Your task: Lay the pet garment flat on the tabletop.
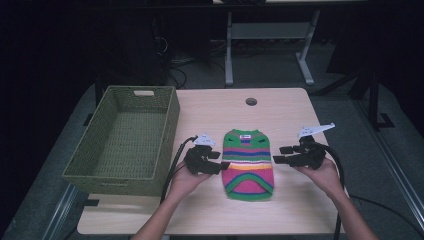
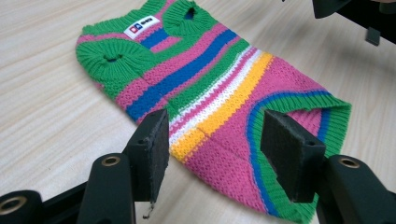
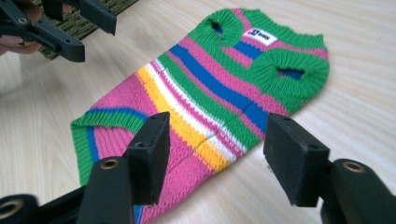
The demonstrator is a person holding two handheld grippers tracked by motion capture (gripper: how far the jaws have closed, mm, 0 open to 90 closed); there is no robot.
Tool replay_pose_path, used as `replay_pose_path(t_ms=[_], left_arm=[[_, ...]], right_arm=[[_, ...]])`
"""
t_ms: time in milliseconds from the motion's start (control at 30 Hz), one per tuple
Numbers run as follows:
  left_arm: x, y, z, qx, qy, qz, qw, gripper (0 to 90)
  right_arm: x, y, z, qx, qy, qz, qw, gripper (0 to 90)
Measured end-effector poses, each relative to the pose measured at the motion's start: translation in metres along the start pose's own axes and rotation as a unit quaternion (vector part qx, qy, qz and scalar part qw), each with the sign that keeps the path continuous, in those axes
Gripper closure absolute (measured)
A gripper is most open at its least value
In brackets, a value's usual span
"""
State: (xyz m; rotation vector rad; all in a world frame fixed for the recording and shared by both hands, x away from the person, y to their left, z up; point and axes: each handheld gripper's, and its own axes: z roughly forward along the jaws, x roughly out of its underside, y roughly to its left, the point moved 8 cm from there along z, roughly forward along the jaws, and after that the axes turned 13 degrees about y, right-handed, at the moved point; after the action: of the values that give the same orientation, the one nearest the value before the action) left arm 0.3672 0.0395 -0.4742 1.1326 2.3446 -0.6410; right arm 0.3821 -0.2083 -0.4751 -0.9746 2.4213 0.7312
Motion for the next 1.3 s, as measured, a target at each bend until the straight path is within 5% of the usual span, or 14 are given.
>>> replay_pose_path(t_ms=[800,1300], left_arm=[[0.021,-0.011,-0.009,0.011,-0.006,-0.004,0.9999,31.5],[0.034,-0.016,-0.018,-0.010,-0.005,0.003,0.9999,23.3]], right_arm=[[0.031,0.010,-0.008,-0.010,0.001,-0.001,0.9999,34.8],[0.050,0.014,-0.012,-0.004,0.002,-0.001,1.0000,32.0]])
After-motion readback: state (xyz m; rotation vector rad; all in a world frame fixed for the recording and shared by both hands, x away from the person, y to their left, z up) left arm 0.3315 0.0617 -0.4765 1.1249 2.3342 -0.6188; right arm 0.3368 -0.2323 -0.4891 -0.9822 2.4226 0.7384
